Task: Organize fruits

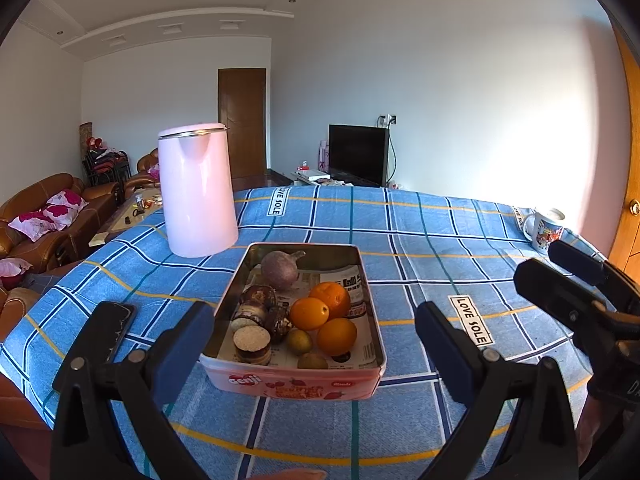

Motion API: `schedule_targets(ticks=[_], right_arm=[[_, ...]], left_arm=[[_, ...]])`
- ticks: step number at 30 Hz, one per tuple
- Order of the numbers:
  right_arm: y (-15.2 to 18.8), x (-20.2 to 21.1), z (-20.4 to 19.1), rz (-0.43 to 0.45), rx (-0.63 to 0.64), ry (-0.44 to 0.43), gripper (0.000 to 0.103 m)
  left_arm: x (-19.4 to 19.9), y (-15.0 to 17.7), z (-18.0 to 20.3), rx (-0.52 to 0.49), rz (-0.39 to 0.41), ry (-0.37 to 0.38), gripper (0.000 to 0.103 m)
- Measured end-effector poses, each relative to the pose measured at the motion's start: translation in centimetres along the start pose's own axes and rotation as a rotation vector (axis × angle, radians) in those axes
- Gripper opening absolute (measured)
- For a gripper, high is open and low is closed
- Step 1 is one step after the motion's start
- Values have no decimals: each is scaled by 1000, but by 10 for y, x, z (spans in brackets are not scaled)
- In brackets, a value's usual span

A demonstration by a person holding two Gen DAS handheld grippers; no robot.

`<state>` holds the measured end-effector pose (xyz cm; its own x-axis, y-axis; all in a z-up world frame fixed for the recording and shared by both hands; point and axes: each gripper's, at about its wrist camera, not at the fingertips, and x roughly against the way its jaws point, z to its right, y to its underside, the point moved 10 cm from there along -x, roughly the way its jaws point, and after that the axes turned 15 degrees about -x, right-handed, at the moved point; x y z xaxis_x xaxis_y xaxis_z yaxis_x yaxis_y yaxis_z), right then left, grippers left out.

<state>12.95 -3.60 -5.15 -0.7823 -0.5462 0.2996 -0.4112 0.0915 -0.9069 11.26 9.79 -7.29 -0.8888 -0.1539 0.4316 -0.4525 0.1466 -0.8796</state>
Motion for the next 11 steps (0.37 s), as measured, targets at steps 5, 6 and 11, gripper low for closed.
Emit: schedule_targets(ticks=[5,6,11], right_arm=[[3,-1,3,-5,-5,4,89],[3,-2,4,-8,-7,5,89],[5,-2,12,-13,-13,24,89]], left_arm=[[-2,2,-2,2,-8,-9,103],[-2,3,-2,3,-11,-7,103],[-1,2,-1,-1,-6,-5,103]])
